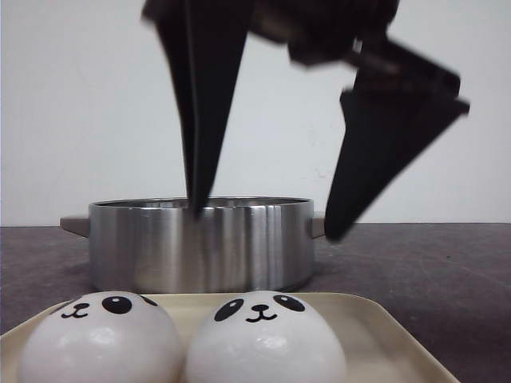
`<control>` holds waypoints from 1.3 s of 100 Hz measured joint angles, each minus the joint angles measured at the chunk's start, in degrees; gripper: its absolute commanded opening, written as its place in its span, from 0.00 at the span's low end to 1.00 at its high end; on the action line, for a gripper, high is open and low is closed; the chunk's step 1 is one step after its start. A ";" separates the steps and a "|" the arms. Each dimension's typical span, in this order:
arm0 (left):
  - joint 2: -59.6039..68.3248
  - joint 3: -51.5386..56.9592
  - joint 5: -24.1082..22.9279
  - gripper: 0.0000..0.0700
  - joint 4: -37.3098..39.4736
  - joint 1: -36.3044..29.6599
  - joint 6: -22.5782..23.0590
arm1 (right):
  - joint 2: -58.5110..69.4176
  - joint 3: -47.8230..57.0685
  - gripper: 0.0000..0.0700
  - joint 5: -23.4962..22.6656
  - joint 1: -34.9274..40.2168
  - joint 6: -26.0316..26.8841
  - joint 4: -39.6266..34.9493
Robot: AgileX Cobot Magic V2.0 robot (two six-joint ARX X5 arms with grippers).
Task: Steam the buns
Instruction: 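Lower the right gripper onto the near panda bun and close it, then lift the bun with the right gripper and lower it into the pot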
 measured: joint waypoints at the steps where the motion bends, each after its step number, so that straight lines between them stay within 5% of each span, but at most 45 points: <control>1: 0.00 0.00 0.00 0.79 0.02 0.00 0.02 | 0.22 0.00 0.73 -0.04 0.00 0.00 0.00; 54: 0.00 0.00 0.00 0.79 0.00 0.00 0.02 | 9.97 0.00 0.71 -1.68 -1.77 0.00 4.37; 74: 0.00 0.00 0.00 0.79 0.00 0.00 0.02 | 12.04 0.00 0.55 -3.19 -1.95 -0.04 4.35; 79: 0.00 0.00 0.00 0.79 0.00 0.00 0.02 | 12.22 0.02 0.39 -3.39 -1.92 -0.07 4.39; 86: 0.00 0.00 0.00 0.79 0.00 0.00 0.02 | 12.22 0.02 0.00 -3.06 -1.79 -0.17 4.50; 130: 0.00 0.00 0.00 0.79 0.02 0.00 0.02 | 4.94 8.55 0.01 0.46 -0.96 -3.78 0.81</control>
